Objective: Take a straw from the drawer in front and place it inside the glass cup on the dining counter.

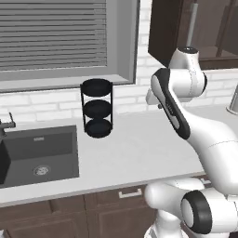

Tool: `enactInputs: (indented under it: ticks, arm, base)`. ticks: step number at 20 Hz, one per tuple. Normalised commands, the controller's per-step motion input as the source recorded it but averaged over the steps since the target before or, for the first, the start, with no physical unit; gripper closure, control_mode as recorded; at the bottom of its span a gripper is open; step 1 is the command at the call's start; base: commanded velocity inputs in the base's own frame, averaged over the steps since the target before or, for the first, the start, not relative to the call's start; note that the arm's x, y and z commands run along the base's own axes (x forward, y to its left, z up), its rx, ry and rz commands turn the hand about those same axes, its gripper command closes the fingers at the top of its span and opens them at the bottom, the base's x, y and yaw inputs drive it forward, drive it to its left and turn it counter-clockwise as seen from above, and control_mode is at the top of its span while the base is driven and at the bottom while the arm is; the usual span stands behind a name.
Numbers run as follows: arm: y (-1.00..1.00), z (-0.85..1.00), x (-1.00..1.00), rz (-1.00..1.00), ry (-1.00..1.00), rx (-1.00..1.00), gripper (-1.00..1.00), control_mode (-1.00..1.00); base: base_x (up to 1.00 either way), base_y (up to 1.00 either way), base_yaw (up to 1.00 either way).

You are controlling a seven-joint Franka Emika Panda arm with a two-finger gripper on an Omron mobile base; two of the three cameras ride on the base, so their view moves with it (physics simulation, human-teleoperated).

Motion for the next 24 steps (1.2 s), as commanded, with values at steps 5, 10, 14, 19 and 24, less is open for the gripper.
enactInputs:
  ticks: [5, 10, 14, 19, 24]
  arm:
    - [0.0, 0.0, 0.0, 0.0, 0.0, 0.0, -1.0, 1.0]
    - [0.0, 0.0, 0.0, 0.0, 0.0, 0.0, -1.0, 1.0]
    - [0.0, 0.0, 0.0, 0.0, 0.0, 0.0, -1.0, 1.0]
    - [0.0, 0.0, 0.0, 0.0, 0.0, 0.0, -1.0, 1.0]
    - [0.0, 0.0, 0.0, 0.0, 0.0, 0.0, -1.0, 1.0]
  base:
    - [-0.15, 0.0, 0.0]
    - [-0.84, 0.36, 0.0]
    - [-0.45, 0.66, -0.05]
    - [0.0, 0.81, -0.49]
    - [0.06, 0.66, -0.63]
